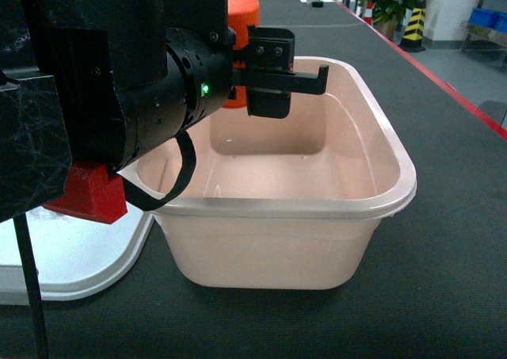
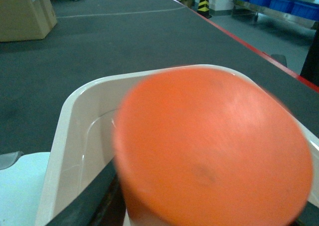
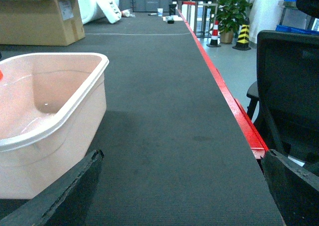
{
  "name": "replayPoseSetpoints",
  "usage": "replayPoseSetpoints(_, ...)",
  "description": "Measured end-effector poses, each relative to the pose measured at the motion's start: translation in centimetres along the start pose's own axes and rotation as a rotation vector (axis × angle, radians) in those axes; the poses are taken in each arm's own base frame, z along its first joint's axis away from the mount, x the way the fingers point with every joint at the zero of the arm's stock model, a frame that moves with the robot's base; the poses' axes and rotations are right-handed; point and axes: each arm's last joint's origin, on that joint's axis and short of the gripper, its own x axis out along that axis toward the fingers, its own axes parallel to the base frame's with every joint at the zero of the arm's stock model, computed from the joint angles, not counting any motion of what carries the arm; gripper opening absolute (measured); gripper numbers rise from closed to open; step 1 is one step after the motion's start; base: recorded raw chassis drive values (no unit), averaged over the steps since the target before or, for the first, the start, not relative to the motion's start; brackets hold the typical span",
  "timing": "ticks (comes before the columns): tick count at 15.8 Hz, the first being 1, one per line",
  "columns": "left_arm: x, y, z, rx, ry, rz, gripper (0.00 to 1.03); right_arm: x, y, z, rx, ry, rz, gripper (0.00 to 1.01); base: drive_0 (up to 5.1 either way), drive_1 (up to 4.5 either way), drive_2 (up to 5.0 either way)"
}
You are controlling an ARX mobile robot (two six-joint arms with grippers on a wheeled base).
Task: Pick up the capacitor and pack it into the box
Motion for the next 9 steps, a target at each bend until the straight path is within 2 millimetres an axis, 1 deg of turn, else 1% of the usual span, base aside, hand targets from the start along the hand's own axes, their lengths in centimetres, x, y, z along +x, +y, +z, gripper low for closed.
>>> replayPoseSetpoints(1, -0.1, 0.2, 0.2, -0.008, -0.015, 0.001, 0.68, 0.0, 0.0, 0.0, 0.0, 0.0, 0.0, 0.98, 0.0, 0.0, 0.0)
replayPoseSetpoints(2, -0.4, 1.1, 0.8, -0.014, -0.034, 0.017, 0.78, 0.0, 0.0, 0.0, 0.0, -0.001, 0.0, 0.98, 0.0, 0.0, 0.0)
replayPoseSetpoints(3, -1.0, 3.0, 1.8, -0.024, -0.061, 0.049, 0.91, 0.0, 0.0, 0.0, 0.0, 0.0, 0.0, 0.98, 0.0, 0.0, 0.0)
replayPoseSetpoints(4, -1.7, 5.5, 2.8, -0.033, -0.099, 0.099, 1.0, 0.0, 0.0, 0.0, 0.0, 0.0, 0.0, 0.98, 0.0, 0.0, 0.0)
replayPoseSetpoints(5, -2.4, 8.0, 3.3, -0.035, -0.127, 0.155, 0.97, 0.0, 0.0, 0.0, 0.0, 0.0, 0.0, 0.98, 0.0, 0.0, 0.0)
replayPoseSetpoints(6, -3.3, 10.9, 3.1, -0.022, -0.141, 0.22, 0.98, 0.0, 0.0, 0.0, 0.0, 0.0, 0.0, 0.98, 0.0, 0.0, 0.0)
replayPoseSetpoints(7, -4.0, 13.8, 2.0, -0.009, -0.121, 0.295, 0.98, 0.0, 0.0, 0.0, 0.0, 0.0, 0.0, 0.98, 0.0, 0.0, 0.0)
replayPoseSetpoints(8, -4.0, 16.2, 0.4, 0.006, -0.084, 0.35, 0.98, 0.0, 0.0, 0.0, 0.0, 0.0, 0.0, 0.98, 0.0, 0.0, 0.0)
replayPoseSetpoints(9, -3.5, 18.0, -2.0, 0.02, -0.031, 0.391, 0.98, 0.0, 0.0, 0.0, 0.0, 0.0, 0.0, 0.98, 0.0, 0.0, 0.0)
